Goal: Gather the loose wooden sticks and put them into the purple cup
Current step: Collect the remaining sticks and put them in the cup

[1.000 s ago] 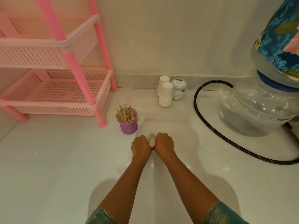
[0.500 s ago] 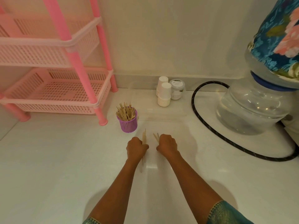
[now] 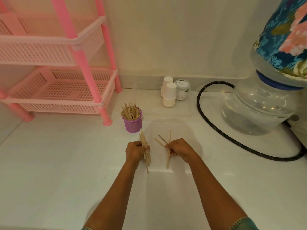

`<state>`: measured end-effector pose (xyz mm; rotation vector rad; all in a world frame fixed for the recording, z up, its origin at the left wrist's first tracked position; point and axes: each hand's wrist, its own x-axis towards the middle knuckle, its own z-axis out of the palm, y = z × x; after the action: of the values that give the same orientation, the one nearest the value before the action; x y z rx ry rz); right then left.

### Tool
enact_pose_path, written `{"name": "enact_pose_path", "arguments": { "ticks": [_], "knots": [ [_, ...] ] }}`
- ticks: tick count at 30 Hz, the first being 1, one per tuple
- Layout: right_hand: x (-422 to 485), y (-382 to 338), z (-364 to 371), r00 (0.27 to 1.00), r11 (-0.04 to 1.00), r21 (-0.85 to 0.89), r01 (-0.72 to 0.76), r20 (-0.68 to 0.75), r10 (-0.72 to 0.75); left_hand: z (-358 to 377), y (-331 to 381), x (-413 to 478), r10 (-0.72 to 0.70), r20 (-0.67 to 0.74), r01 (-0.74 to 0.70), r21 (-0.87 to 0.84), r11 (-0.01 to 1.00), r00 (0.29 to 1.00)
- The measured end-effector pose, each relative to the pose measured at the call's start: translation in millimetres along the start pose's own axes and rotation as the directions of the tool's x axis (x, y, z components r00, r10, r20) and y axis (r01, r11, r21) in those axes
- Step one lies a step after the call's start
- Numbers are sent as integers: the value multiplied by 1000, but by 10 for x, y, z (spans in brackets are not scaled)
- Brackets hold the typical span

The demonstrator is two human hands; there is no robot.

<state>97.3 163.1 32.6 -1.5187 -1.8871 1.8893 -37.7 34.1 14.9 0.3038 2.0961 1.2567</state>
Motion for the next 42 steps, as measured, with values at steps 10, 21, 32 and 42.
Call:
{"name": "enact_pose_path", "arguments": {
  "ticks": [10, 21, 32, 42],
  "knots": [
    [20, -86, 101, 953, 895, -425, 134, -192, -233, -117, 4, -15, -38, -6, 36, -184, 982, 999],
    [18, -94, 520, 885, 302, -941, 150, -8, -466, -132, -58, -7, -103, -97, 86, -161, 983, 990],
    [101, -154, 474, 905, 175, -955, 238, 153, -396, 8, -15, -14, -30, -87, 25, -58, 998, 996],
    [34, 31, 554, 817, 189, -963, 191, 49, -574, -3, 142, -62, 132, -202, -167, -169, 971, 970]
  ]
}}
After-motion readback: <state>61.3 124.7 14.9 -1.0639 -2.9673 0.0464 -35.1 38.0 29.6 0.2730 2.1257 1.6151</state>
